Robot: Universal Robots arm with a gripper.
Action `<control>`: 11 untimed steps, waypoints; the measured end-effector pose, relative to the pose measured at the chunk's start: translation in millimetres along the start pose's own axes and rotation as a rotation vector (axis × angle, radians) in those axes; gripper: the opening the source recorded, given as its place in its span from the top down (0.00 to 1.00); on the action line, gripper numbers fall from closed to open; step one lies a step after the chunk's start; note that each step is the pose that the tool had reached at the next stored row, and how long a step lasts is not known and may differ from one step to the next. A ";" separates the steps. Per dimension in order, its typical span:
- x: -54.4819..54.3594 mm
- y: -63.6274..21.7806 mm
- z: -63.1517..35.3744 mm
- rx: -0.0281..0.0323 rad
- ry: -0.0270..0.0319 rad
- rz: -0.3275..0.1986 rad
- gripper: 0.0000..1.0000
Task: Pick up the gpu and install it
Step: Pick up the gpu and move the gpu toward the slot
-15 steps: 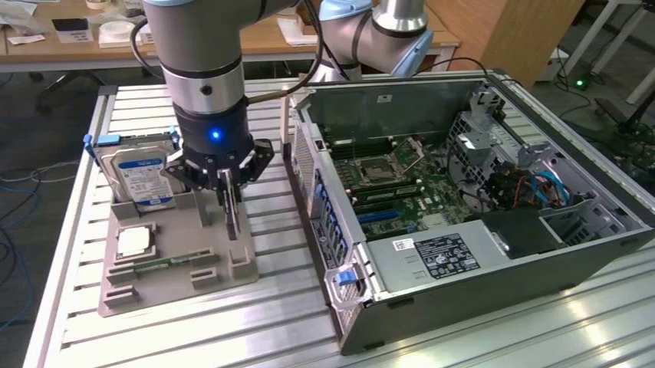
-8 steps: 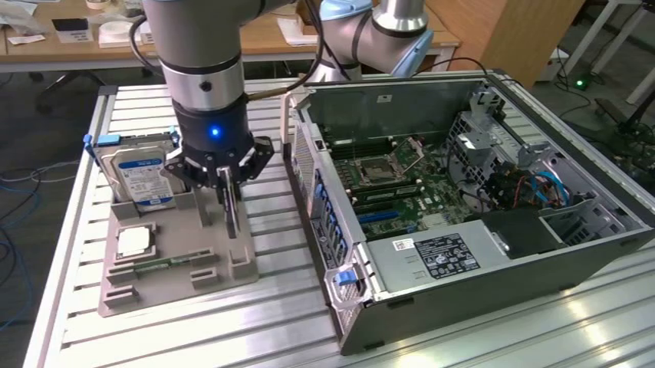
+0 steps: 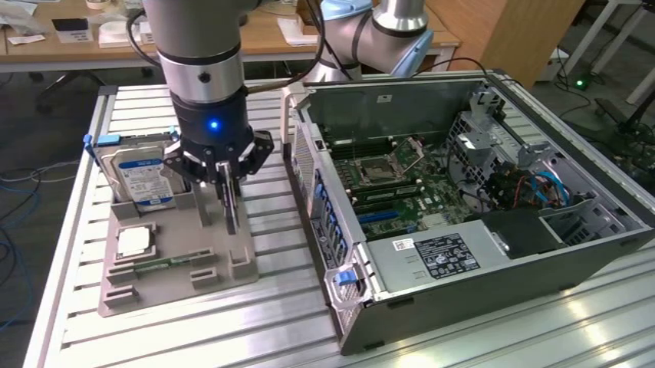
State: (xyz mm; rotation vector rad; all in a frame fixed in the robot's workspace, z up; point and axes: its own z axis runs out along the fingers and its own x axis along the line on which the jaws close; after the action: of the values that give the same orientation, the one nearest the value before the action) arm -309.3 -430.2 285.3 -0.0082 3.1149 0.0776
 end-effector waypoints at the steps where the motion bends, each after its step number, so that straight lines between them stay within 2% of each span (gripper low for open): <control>1: 0.0 0.0 -0.2 -0.0004 -0.0001 0.000 0.72; 11: -0.2 0.3 -6.9 -0.0012 0.0002 0.000 0.72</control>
State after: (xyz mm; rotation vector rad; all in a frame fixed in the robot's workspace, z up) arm -309.3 -430.3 292.3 -0.0082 3.1150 0.0795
